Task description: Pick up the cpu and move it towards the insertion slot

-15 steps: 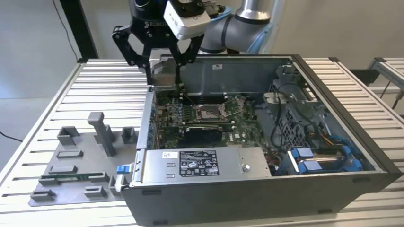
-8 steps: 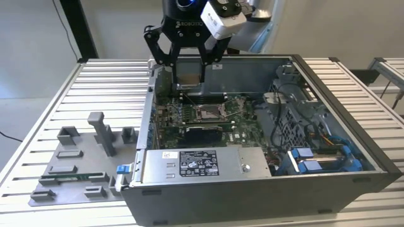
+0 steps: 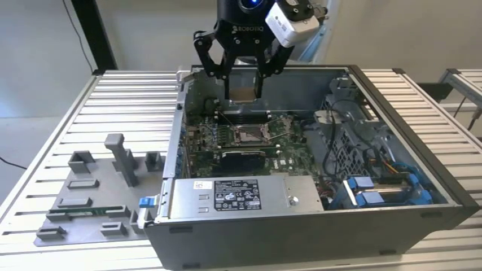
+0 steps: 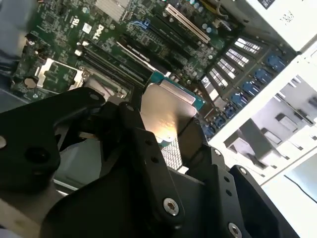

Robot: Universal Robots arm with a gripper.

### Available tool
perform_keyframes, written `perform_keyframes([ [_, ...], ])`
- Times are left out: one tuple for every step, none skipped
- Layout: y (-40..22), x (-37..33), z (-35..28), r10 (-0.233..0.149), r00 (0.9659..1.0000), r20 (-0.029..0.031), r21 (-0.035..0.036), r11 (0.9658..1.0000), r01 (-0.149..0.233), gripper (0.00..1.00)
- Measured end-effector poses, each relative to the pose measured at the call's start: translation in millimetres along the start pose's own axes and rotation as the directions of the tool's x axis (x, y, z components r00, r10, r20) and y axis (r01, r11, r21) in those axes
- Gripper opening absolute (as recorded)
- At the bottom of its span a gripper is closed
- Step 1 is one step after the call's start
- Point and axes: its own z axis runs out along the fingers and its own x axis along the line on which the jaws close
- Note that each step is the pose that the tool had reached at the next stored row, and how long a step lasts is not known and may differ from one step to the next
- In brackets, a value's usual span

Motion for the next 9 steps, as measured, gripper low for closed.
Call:
perform_keyframes([
  [0.1, -3.0, 0.1, 0.0, 1.0, 0.0007, 0.0, 1.0, 0.0, 0.0],
  [0.3, -5.8, 0.2, 0.0, 1.0, 0.0015, -0.0001, 1.0, 0.0, 0.0],
  [0.4, -8.5, 0.3, 0.0, 1.0, 0.0022, 0.0001, 1.0, 0.0, 0.0],
  [0.6, -11.0, 0.4, 0.0, 1.0, 0.0028, 0.0001, 1.0, 0.0, 0.0],
  [0.8, -13.2, 0.4, 0.0, 1.0, 0.0032, 0.0001, 1.0, 0.0, 0.0],
  [0.9, -15.1, 0.4, 0.0, 1.0, 0.0034, 0.0001, 1.0, 0.0, 0.0],
  [1.1, -16.9, 0.5, 0.0, 1.0, 0.0035, 0.0002, 1.0, 0.0, 0.0],
  [1.2, -18.2, 0.5, 0.0, 1.0, 0.0036, 0.0002, 1.0, 0.0, 0.0],
  [1.2, -19.1, 0.5, 0.0, 1.0, 0.0036, 0.0003, 1.0, 0.0, 0.0],
])
